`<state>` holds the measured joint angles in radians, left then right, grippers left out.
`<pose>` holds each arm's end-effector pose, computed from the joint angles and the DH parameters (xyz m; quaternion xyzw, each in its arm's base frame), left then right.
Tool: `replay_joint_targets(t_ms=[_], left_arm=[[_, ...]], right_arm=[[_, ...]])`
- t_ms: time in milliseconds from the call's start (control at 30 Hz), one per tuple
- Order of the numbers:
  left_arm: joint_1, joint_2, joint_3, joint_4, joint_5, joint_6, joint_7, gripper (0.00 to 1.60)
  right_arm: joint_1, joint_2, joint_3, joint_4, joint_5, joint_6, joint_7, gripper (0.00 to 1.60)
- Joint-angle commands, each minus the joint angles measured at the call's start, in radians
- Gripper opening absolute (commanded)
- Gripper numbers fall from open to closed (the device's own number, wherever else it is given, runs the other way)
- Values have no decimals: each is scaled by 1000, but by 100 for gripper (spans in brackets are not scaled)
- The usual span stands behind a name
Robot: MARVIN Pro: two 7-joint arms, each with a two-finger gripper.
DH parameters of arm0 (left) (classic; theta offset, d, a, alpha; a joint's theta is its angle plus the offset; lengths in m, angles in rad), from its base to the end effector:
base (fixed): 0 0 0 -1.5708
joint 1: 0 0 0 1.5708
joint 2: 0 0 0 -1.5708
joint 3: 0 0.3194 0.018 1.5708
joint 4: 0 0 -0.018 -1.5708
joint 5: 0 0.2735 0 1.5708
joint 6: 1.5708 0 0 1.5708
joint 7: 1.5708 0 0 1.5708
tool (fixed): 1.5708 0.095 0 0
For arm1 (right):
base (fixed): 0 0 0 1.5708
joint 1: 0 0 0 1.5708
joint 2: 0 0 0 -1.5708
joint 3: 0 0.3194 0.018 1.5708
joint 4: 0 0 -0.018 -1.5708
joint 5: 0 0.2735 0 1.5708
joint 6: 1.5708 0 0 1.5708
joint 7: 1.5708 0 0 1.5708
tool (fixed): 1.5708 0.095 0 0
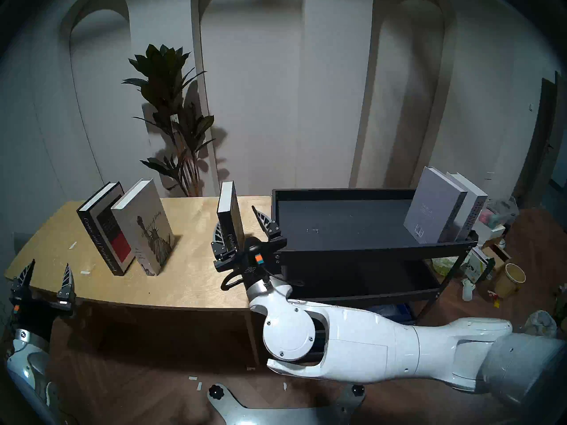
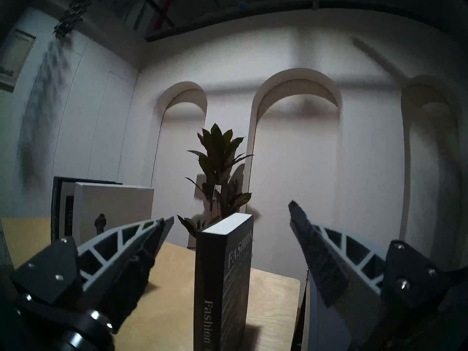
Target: Move the books from the display table onto the shelf, standing them upright with spines facing out and tallest at one end
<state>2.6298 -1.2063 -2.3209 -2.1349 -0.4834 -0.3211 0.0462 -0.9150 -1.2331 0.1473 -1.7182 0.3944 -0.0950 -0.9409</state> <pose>0.0842 0.2597 -0.2088 -0.6622 0.0116 -0.7120 0.2332 0.3458 0.2127 -0.2470 -0.5811 -0.1796 -0.7856 0.1137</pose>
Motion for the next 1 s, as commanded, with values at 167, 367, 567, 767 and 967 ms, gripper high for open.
replay_joint_targets(t_ms=[167,367,567,767,967], left_arm=[[-5,20,-41,41,-33,-51,-54,160],[-16,41,-50,79,-49,-63,-82,160],[-34,64,-54,123,-64,-70,-109,160],[-59,100,-53,175,-78,-78,-142,160],[-83,131,-46,218,-93,-87,-172,160]], right_arm=[[82,-161,-9,130,3,52,-15,160],[78,-219,-13,196,24,48,-29,160],[31,-287,27,247,103,-30,-56,160],[8,-336,54,303,160,-127,-91,160],[4,-385,66,381,191,-202,-108,160]])
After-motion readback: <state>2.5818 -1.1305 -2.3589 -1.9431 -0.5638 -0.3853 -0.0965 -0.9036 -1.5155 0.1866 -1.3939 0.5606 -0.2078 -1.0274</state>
